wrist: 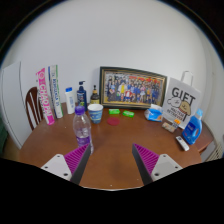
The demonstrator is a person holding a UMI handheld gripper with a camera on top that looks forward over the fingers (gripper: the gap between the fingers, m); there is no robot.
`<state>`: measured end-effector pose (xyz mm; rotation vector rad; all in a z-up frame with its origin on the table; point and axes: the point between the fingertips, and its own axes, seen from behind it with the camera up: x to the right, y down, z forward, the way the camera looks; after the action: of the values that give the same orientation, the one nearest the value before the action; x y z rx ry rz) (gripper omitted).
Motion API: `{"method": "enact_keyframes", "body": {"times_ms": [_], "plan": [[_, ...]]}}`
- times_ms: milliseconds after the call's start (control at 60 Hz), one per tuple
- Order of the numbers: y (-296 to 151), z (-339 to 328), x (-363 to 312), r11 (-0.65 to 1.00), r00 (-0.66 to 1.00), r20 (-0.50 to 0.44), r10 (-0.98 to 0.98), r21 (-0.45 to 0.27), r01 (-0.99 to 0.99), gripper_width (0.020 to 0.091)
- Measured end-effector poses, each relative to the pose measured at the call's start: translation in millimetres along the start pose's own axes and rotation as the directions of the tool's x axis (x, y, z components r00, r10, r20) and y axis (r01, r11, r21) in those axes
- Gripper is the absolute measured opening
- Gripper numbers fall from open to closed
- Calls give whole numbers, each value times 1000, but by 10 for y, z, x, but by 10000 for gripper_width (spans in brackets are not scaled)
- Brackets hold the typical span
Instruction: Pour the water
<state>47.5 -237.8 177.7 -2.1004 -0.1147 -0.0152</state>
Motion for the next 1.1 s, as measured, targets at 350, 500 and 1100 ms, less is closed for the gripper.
{"method": "enact_keyframes", "body": {"times_ms": [350,500,1100], "plan": [[87,1193,-1078,995,994,95,47,78,-54,818],[0,1611,-1130,990,998,66,19,135,-28,671],[-544,1790,-613,977,990,-24,-141,157,143,318]]}}
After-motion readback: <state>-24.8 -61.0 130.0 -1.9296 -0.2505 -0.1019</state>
